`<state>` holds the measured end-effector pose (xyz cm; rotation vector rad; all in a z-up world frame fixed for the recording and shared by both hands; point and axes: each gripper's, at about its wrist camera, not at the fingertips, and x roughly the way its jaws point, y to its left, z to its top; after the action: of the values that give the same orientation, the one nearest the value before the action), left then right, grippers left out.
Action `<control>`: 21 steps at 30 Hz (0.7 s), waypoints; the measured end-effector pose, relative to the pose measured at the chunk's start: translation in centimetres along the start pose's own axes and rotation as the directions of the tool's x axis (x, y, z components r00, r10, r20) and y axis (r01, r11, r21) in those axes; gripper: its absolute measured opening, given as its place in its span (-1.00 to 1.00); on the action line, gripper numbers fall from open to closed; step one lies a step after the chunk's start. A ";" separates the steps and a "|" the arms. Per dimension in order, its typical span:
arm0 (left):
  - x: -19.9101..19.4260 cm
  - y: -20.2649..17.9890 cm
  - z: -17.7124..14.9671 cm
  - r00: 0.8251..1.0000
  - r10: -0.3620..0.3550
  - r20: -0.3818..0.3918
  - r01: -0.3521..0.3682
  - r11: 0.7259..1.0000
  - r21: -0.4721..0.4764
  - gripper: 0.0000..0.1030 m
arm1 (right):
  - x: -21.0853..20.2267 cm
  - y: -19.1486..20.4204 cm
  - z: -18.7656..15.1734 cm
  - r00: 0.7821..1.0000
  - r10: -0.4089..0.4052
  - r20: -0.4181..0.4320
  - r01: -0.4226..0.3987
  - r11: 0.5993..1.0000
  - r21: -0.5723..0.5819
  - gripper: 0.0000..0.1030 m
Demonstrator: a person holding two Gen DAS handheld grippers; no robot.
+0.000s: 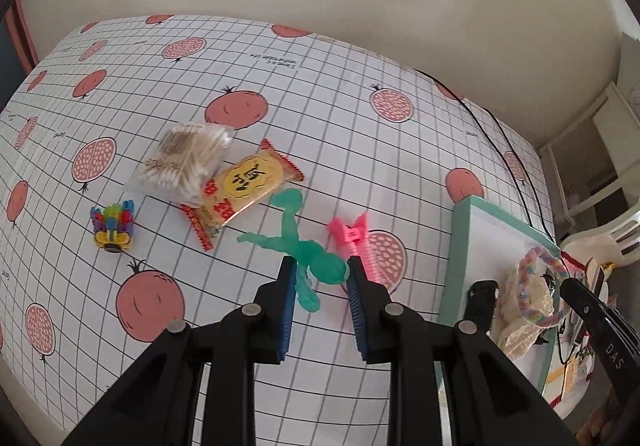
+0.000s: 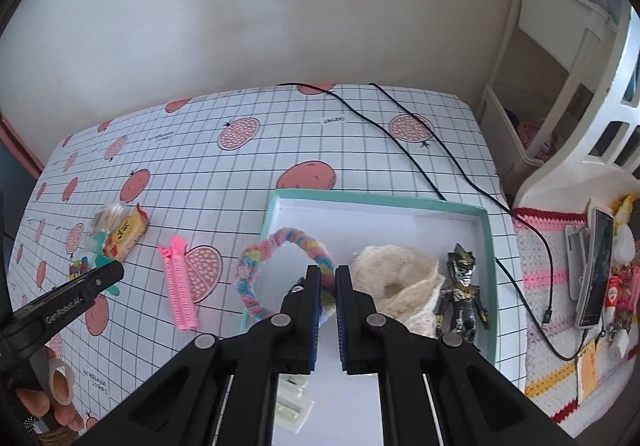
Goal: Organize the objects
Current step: 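Carry the green toy with left tool while right tool carries the pink curler to the tray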
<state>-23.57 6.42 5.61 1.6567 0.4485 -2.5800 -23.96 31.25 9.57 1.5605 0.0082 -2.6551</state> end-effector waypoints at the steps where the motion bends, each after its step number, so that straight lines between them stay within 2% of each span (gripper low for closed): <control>1: -0.1 -0.6 -0.1 1.000 -0.009 0.002 0.009 1.000 0.010 -0.50 | 0.0 -0.7 0.0 1.000 -0.006 0.001 0.006 1.000 0.007 -0.85; 10: -0.7 -7.0 -1.9 0.995 -0.104 -0.001 0.103 0.986 0.129 -0.50 | -0.5 -6.0 -0.6 0.998 -0.057 0.005 0.057 0.995 0.082 -0.85; 18: -0.3 -11.4 -3.7 0.983 -0.178 -0.052 0.186 0.954 0.237 -0.49 | -0.9 -9.3 -1.0 0.997 -0.082 0.009 0.080 0.986 0.144 -0.85; 21: -0.3 -13.0 -4.4 0.980 -0.185 -0.066 0.197 0.938 0.286 -0.49 | -0.7 -10.0 -1.1 0.997 -0.082 0.006 0.080 0.982 0.174 -0.85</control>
<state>-22.07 19.99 7.01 1.8376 0.2496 -2.8795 -23.22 41.32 9.34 1.6246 -0.1686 -2.7960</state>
